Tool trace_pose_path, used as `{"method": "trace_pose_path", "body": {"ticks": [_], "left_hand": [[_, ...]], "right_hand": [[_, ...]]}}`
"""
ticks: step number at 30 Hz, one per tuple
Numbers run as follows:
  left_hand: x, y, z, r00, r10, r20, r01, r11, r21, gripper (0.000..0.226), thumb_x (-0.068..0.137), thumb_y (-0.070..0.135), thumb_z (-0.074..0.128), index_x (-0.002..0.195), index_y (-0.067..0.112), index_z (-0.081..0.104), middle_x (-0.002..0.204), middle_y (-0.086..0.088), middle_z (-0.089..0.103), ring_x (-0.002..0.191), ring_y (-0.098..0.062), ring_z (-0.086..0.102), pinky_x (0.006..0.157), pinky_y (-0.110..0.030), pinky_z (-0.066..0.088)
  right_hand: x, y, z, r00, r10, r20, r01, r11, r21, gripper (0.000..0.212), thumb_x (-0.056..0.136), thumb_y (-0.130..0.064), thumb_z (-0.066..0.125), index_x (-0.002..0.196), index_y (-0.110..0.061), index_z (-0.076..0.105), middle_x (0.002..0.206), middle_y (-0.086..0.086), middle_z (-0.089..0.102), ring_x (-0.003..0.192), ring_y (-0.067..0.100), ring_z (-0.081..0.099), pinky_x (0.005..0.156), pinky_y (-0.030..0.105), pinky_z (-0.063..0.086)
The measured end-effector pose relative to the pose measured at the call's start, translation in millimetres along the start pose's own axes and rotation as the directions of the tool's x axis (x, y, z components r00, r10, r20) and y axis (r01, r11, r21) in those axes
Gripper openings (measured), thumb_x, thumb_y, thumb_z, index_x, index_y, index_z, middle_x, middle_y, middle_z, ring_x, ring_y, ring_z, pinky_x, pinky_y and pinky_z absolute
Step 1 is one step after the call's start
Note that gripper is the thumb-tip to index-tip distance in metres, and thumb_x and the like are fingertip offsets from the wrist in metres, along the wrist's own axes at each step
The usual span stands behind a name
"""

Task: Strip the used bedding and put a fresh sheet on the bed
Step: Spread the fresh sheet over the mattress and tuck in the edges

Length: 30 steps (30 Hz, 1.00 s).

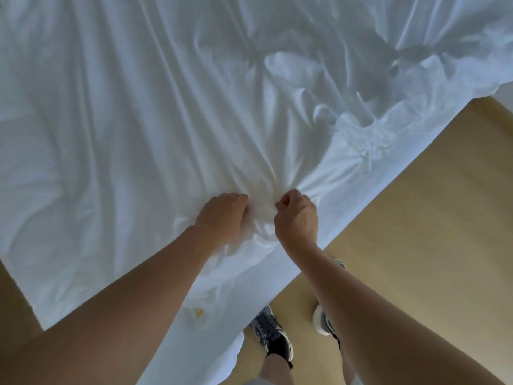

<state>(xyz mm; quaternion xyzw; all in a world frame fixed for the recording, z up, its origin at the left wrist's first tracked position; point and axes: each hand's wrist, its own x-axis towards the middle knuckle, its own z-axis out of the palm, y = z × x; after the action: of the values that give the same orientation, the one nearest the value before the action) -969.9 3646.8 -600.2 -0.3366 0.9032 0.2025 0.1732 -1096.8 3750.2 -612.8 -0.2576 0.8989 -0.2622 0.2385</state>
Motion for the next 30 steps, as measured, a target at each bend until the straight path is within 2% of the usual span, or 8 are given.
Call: {"method": "trace_pose_path", "body": {"ticks": [4,8,12,15,18,21,27,30], "left_hand": [[3.6,-4.6,-1.8,0.971,0.040,-0.237,-0.100,0.963,-0.248,0.041,0.084,0.006,0.064,0.125,0.009,0.059,0.124,-0.010,0.054,0.102,-0.033,0.058,0.084,-0.049,0.054],[18.2,-10.8,-14.7,0.906,0.174,-0.386,-0.166,0.985,0.055,0.057,0.077,0.005,0.053,0.133,0.014,0.061,0.134,-0.015,0.055,0.116,-0.040,0.052,0.100,-0.052,0.043],[20.3,-32.0,-17.8,0.873,0.330,-0.358,-0.259,0.937,0.233,0.024,0.062,-0.003,0.068,0.080,0.012,0.076,0.075,-0.005,0.067,0.083,-0.033,0.063,0.102,-0.044,0.037],[10.6,-55.0,-14.6,0.899,0.322,-0.296,-0.306,0.947,0.102,0.013,0.060,0.002,0.072,0.069,0.011,0.071,0.066,-0.005,0.062,0.069,-0.031,0.063,0.078,-0.038,0.042],[-5.6,-68.6,-14.0,0.958,0.223,-0.179,-0.214,0.974,0.069,0.014,0.067,-0.001,0.072,0.062,0.011,0.067,0.063,-0.004,0.063,0.063,-0.032,0.065,0.069,-0.037,0.048],[9.7,-52.7,-36.9,0.993,0.102,0.052,-0.106,0.992,0.074,0.009,0.076,0.008,0.069,0.074,0.015,0.075,0.077,-0.002,0.070,0.078,-0.033,0.067,0.072,-0.037,0.051],[111.3,74.7,-59.7,0.989,-0.020,-0.147,0.009,0.997,-0.072,0.082,0.064,0.073,0.065,0.129,0.027,0.046,0.118,-0.002,0.046,0.104,-0.025,0.047,0.085,-0.040,0.045],[139.8,109.2,-43.7,0.982,-0.180,0.048,0.171,0.974,0.147,0.091,0.066,0.038,0.085,0.137,0.023,0.030,0.124,-0.008,0.043,0.114,-0.035,0.051,0.084,-0.043,0.047]], "right_hand": [[-30.1,-6.1,12.7,0.992,-0.024,0.126,0.017,0.998,0.055,0.017,0.089,0.002,0.051,0.083,-0.010,0.062,0.084,0.004,0.063,0.073,0.021,0.060,0.065,0.035,0.053],[-61.9,-21.8,28.4,0.961,-0.179,0.209,0.144,0.975,0.171,0.024,0.075,0.009,0.046,0.077,-0.011,0.060,0.081,0.004,0.062,0.072,0.021,0.055,0.064,0.030,0.045],[-40.2,-16.8,17.9,0.914,-0.210,0.347,0.148,0.969,0.196,0.008,0.088,-0.005,0.061,0.084,-0.008,0.067,0.087,0.007,0.068,0.080,0.025,0.063,0.074,0.039,0.053],[3.1,-2.7,-4.3,0.983,-0.160,0.085,0.139,0.967,0.214,0.026,0.085,-0.030,0.076,0.102,-0.013,0.065,0.098,0.003,0.064,0.091,0.024,0.059,0.079,0.031,0.045],[71.6,10.2,-25.6,0.971,0.210,-0.118,-0.165,0.938,0.305,0.083,0.075,-0.049,0.082,0.141,-0.020,0.041,0.130,0.007,0.046,0.110,0.023,0.046,0.094,0.034,0.040],[128.8,15.2,-32.5,0.894,0.425,0.142,-0.425,0.704,0.569,0.051,0.082,-0.034,0.077,0.123,-0.013,0.055,0.117,0.008,0.061,0.106,0.027,0.061,0.089,0.039,0.054],[122.0,45.3,-24.8,0.928,0.300,0.222,-0.370,0.817,0.443,0.018,0.090,-0.024,0.062,0.078,-0.014,0.053,0.074,0.000,0.057,0.067,0.018,0.055,0.054,0.028,0.043],[131.6,74.9,-53.2,0.864,0.354,0.357,-0.501,0.543,0.674,0.020,0.090,-0.025,0.073,0.094,-0.009,0.061,0.078,0.005,0.061,0.073,0.021,0.060,0.074,0.037,0.061]]}}
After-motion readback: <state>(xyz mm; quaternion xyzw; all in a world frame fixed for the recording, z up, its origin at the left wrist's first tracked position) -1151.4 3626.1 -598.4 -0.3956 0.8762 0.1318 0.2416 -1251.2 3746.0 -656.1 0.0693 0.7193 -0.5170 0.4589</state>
